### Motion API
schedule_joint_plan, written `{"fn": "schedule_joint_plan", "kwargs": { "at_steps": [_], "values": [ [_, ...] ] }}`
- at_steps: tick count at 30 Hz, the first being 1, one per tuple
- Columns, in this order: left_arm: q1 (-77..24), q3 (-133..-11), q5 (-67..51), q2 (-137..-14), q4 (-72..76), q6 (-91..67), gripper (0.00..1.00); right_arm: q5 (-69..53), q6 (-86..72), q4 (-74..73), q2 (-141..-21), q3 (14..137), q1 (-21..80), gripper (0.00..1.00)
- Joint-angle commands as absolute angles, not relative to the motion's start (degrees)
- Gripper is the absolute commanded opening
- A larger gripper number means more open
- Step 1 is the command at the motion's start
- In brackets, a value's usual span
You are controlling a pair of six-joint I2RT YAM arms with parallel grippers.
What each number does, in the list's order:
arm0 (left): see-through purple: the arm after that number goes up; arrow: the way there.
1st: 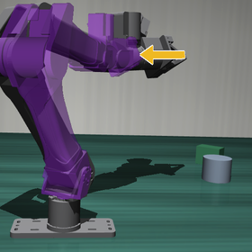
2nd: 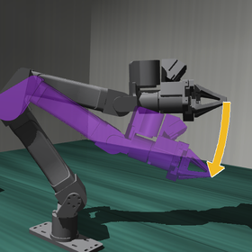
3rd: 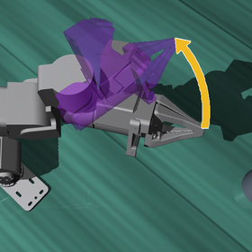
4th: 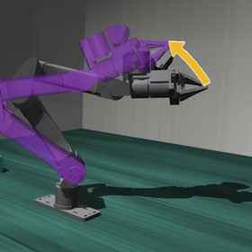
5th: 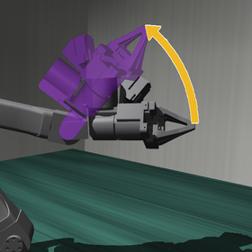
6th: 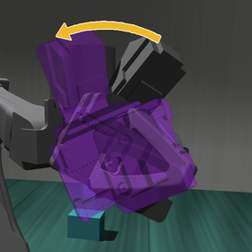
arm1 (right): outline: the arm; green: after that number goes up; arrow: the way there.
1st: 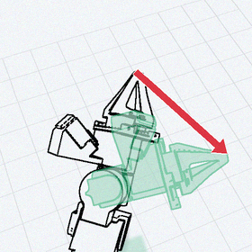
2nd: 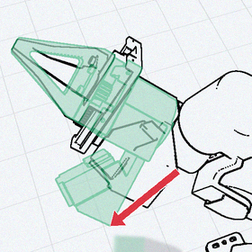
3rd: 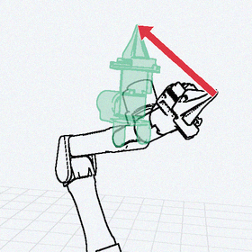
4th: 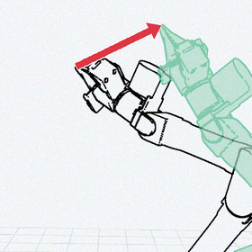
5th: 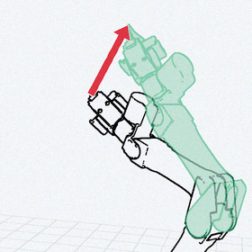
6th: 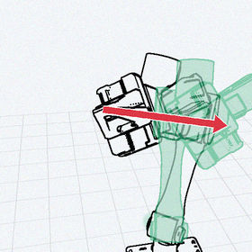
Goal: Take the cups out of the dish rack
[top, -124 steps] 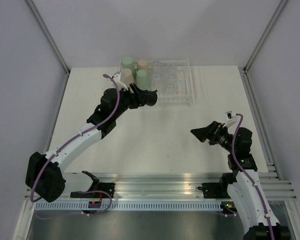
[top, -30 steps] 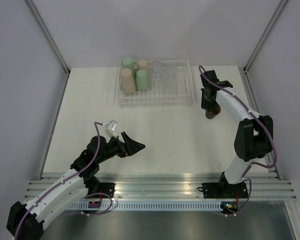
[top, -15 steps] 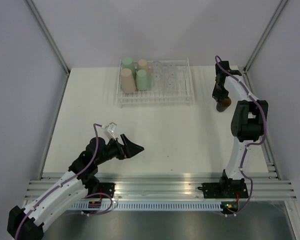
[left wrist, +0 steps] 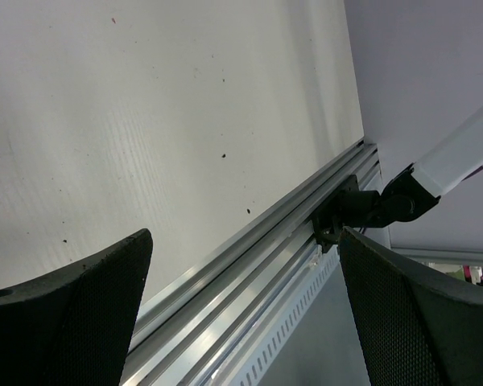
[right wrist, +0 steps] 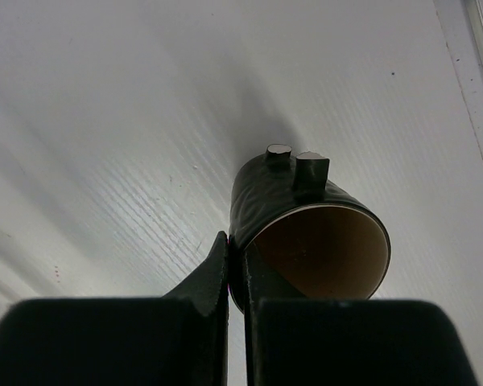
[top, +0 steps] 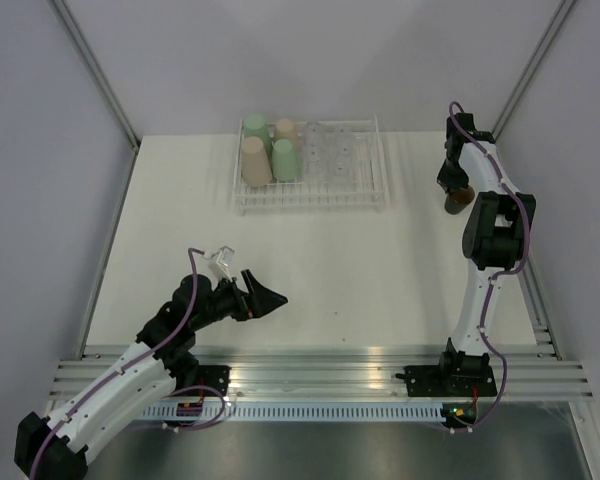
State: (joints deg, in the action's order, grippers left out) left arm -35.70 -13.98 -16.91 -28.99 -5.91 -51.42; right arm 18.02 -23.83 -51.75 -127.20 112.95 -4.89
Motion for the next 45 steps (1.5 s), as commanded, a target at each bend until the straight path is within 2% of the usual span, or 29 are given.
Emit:
{"fn": "schedule_joint_plan", "kwargs": {
  "at_steps": [1,9,10,11,23,28,31,33,34,35,36,39,41,45],
  "values": [
    [-35.77,-16.61,-17.93,-28.92,-6.94,-49.22,1.0,18.19,-24.79,-53.79,-127.88,116.54,-6.15,0.01],
    [-35.77,-19.25,-16.79,-29.27,-10.1,-47.99,1.0,14.6,-25.4,-53.61,-127.88,117.42,-8.09,0.01],
    [-35.77,-19.68,-16.79,-29.18,-10.54,-47.9,1.0,13.37,-25.23,-53.7,-128.14,117.33,-8.17,0.11],
    [-35.77,-19.86,-16.7,-29.18,-10.46,-47.9,1.0,12.75,-25.22,-53.61,-128.23,117.42,-8.26,0.16],
    [-35.68,-19.07,-16.0,-27.25,-11.87,-48.25,1.0,9.93,-24.08,-52.03,-122.26,117.42,-8.26,0.41],
    [-35.77,-18.98,-15.73,-26.46,-11.87,-47.81,1.0,12.47,-23.73,-51.16,-115.86,116.11,-7.47,0.46],
    [-35.77,-19.07,-15.82,-24.62,-11.43,-46.76,1.0,12.83,-21.81,-43.8,-105.85,109.54,-5.28,0.5],
    [-35.77,-18.9,-17.22,-23.56,-8.98,-46.93,1.0,13.01,-19.35,-33.99,-94.56,98.86,-1.77,0.67],
    [-35.77,-18.2,-17.92,-22.25,-7.49,-47.63,1.0,12.92,-18.9,-31.14,-90.74,95.05,-0.45,0.84],
    [-35.77,-17.5,-18.63,-21.71,-5.64,-48.85,1.0,11.27,-18.64,-28.42,-87.05,91.36,3.3,0.96],
    [-35.68,-16.88,-18.89,-21.1,-4.41,-52.43,1.0,9.6,-18.28,-24.39,-80.83,84.97,4.56,0.98],
    [-35.68,-14.42,-17.75,-19.86,-0.98,-57.29,1.0,3.97,-19.07,-21.72,-72.2,75.08,8.43,0.98],
    [-35.6,-13.45,-18.81,-20.73,3.68,-56.96,1.0,1.16,-19.34,-20.84,-68.49,67.47,11.05,0.98],
    [-35.68,-19.84,-15.31,-26.35,0.36,-50.91,1.0,-2.64,-21.79,-17.4,-56.9,54.78,16.34,0.98]
  ]
}}
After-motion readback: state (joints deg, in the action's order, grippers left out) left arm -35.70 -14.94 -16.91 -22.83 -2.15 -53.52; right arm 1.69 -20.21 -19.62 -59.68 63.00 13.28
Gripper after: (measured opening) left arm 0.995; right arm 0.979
